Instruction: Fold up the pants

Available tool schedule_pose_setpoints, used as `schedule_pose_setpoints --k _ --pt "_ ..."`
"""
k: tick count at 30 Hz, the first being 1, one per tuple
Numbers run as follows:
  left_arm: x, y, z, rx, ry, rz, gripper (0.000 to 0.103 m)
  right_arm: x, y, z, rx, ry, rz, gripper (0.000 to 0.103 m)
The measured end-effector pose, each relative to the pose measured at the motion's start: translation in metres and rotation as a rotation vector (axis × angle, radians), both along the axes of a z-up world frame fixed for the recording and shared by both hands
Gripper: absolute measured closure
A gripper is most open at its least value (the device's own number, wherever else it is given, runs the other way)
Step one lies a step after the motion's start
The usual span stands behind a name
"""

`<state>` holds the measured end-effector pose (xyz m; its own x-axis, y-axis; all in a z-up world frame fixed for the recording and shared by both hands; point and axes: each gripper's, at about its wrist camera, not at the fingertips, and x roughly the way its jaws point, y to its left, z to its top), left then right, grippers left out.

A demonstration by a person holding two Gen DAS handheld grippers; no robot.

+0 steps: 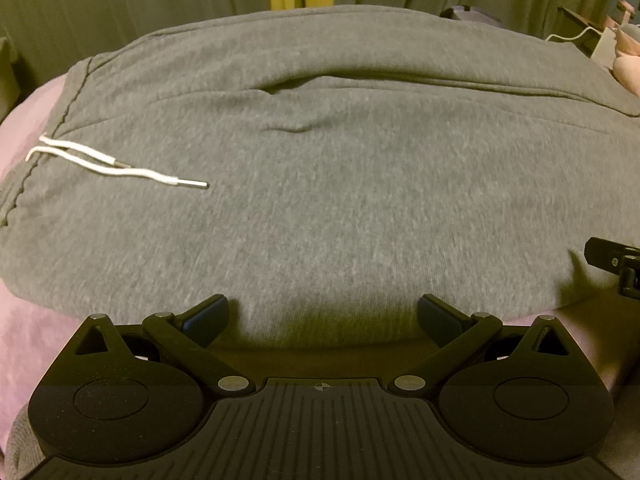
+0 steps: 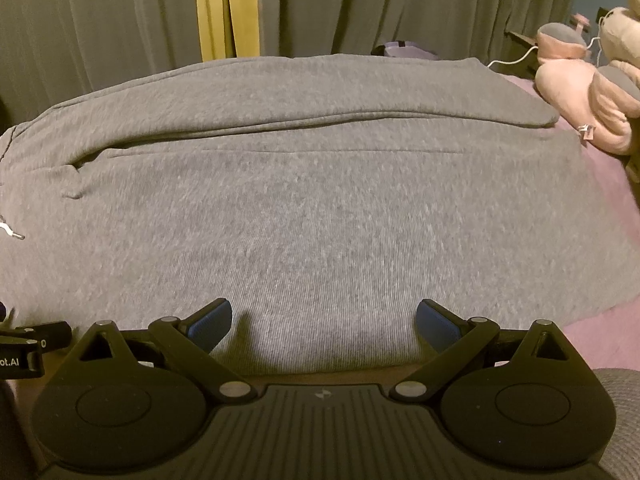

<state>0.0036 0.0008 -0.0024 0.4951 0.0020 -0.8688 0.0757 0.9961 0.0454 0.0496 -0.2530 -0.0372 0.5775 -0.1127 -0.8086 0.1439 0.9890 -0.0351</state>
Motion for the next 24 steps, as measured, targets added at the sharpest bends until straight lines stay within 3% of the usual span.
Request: schedule_pose_setpoints --k 17,24 --pt "0.005 -0.002 0.008 0.032 -0.006 -0.016 0.0 0.026 -0.008 -0.016 0.051 0.093 -0.009 0.004" --pt "0.017 0.005 0.007 0.001 0.023 0.025 0.0 0.045 -0.022 -0.025 0.089 0.134 -0.054 0.004"
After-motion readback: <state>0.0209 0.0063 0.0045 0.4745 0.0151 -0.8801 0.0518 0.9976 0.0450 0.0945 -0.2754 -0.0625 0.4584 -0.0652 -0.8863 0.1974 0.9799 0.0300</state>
